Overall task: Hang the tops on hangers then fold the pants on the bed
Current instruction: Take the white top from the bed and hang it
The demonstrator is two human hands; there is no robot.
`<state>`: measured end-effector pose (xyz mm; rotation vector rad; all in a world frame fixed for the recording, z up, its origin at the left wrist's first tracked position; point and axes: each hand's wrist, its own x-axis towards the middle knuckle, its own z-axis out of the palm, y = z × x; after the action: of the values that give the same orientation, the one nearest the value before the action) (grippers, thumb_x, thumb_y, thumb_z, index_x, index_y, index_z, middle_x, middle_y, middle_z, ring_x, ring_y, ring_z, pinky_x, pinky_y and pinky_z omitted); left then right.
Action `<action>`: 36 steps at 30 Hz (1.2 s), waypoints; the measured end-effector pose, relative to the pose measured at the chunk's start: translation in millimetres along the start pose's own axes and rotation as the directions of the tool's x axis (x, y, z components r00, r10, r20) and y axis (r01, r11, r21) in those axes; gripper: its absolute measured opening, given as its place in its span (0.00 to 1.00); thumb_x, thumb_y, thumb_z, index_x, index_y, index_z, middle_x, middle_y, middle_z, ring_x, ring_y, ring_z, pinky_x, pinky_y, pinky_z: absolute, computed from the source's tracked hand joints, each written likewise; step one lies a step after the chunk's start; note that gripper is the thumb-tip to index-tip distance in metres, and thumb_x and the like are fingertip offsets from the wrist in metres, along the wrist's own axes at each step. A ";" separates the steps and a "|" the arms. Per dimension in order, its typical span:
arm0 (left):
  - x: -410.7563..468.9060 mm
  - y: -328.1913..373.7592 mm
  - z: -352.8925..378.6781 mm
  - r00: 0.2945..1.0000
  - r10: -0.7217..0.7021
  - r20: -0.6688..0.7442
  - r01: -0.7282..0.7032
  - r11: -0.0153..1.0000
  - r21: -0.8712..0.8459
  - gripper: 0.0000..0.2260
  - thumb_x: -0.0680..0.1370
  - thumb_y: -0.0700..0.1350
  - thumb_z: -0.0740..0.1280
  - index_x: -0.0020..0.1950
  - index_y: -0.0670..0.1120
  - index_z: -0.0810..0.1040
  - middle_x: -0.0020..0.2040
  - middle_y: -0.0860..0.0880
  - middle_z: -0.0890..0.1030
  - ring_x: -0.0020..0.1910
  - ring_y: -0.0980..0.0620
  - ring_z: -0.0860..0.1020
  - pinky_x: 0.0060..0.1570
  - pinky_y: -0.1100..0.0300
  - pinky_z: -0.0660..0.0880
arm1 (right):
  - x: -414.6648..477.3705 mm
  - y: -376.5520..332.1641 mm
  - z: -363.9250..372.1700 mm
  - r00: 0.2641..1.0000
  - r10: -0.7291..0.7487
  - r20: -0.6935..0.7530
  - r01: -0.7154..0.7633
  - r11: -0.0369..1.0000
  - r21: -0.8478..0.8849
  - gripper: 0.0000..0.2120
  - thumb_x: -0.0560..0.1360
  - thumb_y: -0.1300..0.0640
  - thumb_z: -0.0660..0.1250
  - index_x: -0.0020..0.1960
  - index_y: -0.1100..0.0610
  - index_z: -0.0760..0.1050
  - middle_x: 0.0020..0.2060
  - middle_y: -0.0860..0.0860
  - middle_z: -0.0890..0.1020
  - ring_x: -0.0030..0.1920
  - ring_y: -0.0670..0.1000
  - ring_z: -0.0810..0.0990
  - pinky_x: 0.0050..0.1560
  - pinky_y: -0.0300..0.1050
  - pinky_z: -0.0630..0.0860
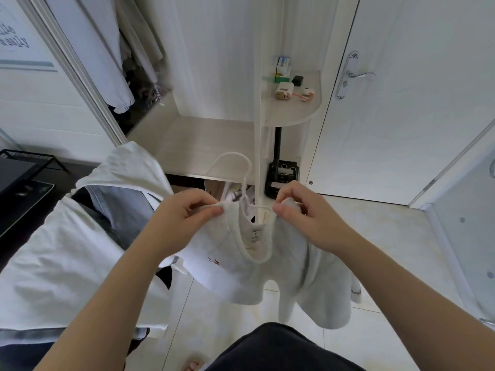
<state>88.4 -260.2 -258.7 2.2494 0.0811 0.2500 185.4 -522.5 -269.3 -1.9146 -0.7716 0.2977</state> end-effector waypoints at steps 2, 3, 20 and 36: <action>-0.7 -4.9 -9.8 0.999 -0.029 -0.043 0.028 0.999 -0.018 0.07 0.77 0.46 0.73 0.44 0.60 0.82 0.41 0.60 0.83 0.42 0.61 0.78 0.42 0.71 0.70 | -0.3 4.9 -12.1 1.000 0.021 0.009 -0.021 0.998 -0.051 0.10 0.75 0.41 0.65 0.50 0.44 0.79 0.43 0.40 0.82 0.42 0.41 0.78 0.42 0.30 0.72; -1.3 -7.8 -15.5 0.997 -0.038 -0.071 0.036 0.999 -0.027 0.09 0.77 0.46 0.73 0.44 0.61 0.82 0.40 0.62 0.83 0.41 0.63 0.77 0.41 0.73 0.69 | -1.2 7.1 -18.8 0.999 0.037 0.015 -0.036 0.998 -0.060 0.10 0.75 0.41 0.65 0.50 0.43 0.81 0.45 0.40 0.83 0.45 0.42 0.80 0.45 0.31 0.73; 13.9 0.7 5.7 0.999 0.040 -0.018 -0.040 0.999 0.004 0.03 0.77 0.50 0.74 0.43 0.56 0.84 0.43 0.57 0.84 0.44 0.56 0.80 0.45 0.64 0.74 | 13.1 -13.7 -0.6 0.996 0.030 0.079 -0.022 0.994 -0.111 0.11 0.81 0.52 0.67 0.40 0.49 0.80 0.25 0.40 0.73 0.26 0.42 0.68 0.31 0.31 0.66; 6.5 -31.6 -22.4 0.995 -0.080 0.065 0.078 0.996 0.031 0.08 0.78 0.50 0.73 0.55 0.61 0.81 0.51 0.61 0.83 0.53 0.62 0.78 0.53 0.64 0.73 | 21.2 -18.3 -40.2 0.989 0.061 0.138 -0.047 0.994 -0.103 0.11 0.82 0.61 0.63 0.43 0.55 0.80 0.27 0.40 0.72 0.32 0.43 0.70 0.36 0.32 0.67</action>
<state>90.9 -222.2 -268.1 2.2754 0.1390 0.1330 215.4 -532.8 -232.0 -2.0269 -0.8420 0.4396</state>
